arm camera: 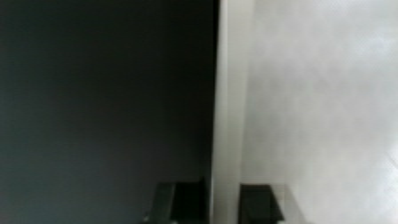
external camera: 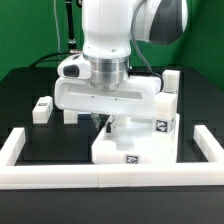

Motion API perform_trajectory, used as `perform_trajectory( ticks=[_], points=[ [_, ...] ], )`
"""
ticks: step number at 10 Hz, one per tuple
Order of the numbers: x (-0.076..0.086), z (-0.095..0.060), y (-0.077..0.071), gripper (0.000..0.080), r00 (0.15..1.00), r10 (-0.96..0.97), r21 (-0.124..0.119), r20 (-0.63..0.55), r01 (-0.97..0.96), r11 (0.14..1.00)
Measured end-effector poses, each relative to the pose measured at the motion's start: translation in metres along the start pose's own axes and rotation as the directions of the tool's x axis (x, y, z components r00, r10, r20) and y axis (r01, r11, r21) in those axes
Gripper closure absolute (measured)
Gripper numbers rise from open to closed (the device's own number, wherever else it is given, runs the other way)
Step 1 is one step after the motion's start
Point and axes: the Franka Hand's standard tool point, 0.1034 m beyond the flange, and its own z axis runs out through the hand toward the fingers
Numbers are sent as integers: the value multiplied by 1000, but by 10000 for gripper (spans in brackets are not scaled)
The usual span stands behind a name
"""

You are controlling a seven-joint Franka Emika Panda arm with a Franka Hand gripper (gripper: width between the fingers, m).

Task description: Assemble desk

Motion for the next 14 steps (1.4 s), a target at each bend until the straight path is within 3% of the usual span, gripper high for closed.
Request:
perform_trajectory(
  ticks=[4,6,7,11,14],
  points=[
    [3,-1,4,730,968,-252,-21,5,252,968],
    [25,-4,-9,732,918,-396,-55,-29,394,917],
    [29,-5,-16,732,872,-488,-85,-41,483,871],
    [31,-5,-6,732,735,-678,-104,-4,674,732],
    [60,-14,-19,732,570,-822,-142,13,814,563]
  ],
)
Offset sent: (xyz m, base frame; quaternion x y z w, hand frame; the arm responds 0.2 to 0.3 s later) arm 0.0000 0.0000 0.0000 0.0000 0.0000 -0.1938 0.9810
